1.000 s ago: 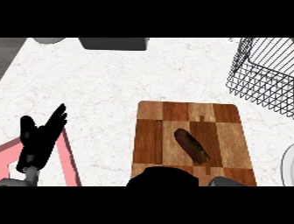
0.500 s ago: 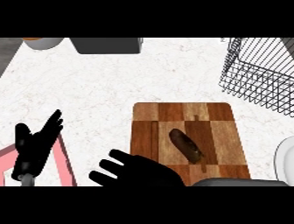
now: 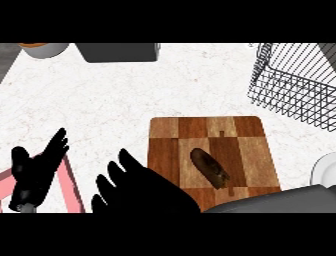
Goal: Pick the sweet potato from the cutting board and place it in the basket
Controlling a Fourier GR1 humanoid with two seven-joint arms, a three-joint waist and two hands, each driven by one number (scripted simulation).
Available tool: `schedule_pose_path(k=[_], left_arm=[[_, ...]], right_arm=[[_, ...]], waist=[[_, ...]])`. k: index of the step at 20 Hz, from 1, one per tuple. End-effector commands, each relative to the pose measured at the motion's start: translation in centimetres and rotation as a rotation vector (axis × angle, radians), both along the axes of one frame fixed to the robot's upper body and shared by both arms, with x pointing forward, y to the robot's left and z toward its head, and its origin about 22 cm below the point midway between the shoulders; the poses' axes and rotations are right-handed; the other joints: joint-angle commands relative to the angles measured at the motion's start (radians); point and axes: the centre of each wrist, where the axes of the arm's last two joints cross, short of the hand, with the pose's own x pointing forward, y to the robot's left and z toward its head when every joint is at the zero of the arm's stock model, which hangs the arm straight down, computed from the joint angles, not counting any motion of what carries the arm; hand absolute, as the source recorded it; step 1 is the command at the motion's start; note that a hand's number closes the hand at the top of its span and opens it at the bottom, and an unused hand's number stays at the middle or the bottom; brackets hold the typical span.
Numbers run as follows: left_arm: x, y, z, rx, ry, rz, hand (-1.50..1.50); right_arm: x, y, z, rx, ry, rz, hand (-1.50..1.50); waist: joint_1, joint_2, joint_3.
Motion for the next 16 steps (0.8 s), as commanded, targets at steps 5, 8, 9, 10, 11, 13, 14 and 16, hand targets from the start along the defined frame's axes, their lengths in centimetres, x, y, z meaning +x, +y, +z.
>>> schedule_pose_path(k=[5,8,9,10,11,13,14,16], left_arm=[[-2.7,0.5,-2.5,-0.023,0.161,0.031,0.0],[-3.9,0.1,-3.5,-0.018,0.171,0.023,0.0],[-3.1,0.1,-3.7,-0.037,0.159,0.039,0.0],[-2.9,-0.6,-3.7,-0.018,0.188,0.033,0.0],[-2.3,0.8,-2.8,-0.019,0.178,0.041,0.0],[-1.9,-0.3,-2.9,-0.017,0.177,0.021,0.0],[-3.6,0.5,-3.4,-0.034,0.163,0.02,0.0],[-3.1,0.1,-3.0,-0.026,0.163,0.004,0.0]], right_arm=[[0.1,1.0,2.8,-0.253,-0.065,-0.02,-1.5],[0.9,0.6,3.9,-0.256,-0.06,-0.054,-1.5],[1.0,0.9,3.2,-0.273,-0.034,-0.047,-1.5],[-0.3,1.5,2.7,-0.249,-0.044,-0.026,-1.5],[0.1,0.4,3.3,-0.271,-0.031,-0.028,-1.5],[0.7,1.1,3.2,-0.266,-0.009,-0.045,-1.5],[0.4,0.1,2.8,-0.243,0.016,-0.051,-1.5],[1.6,-0.5,2.4,-0.244,0.015,-0.105,-1.5]], waist=[[-0.004,0.009,-0.01],[0.002,0.013,-0.009],[-0.001,0.017,-0.01],[-0.011,0.013,-0.009],[-0.013,0.014,-0.009],[-0.006,0.019,-0.009],[0.0,0.017,-0.008],[0.008,0.024,-0.007]])
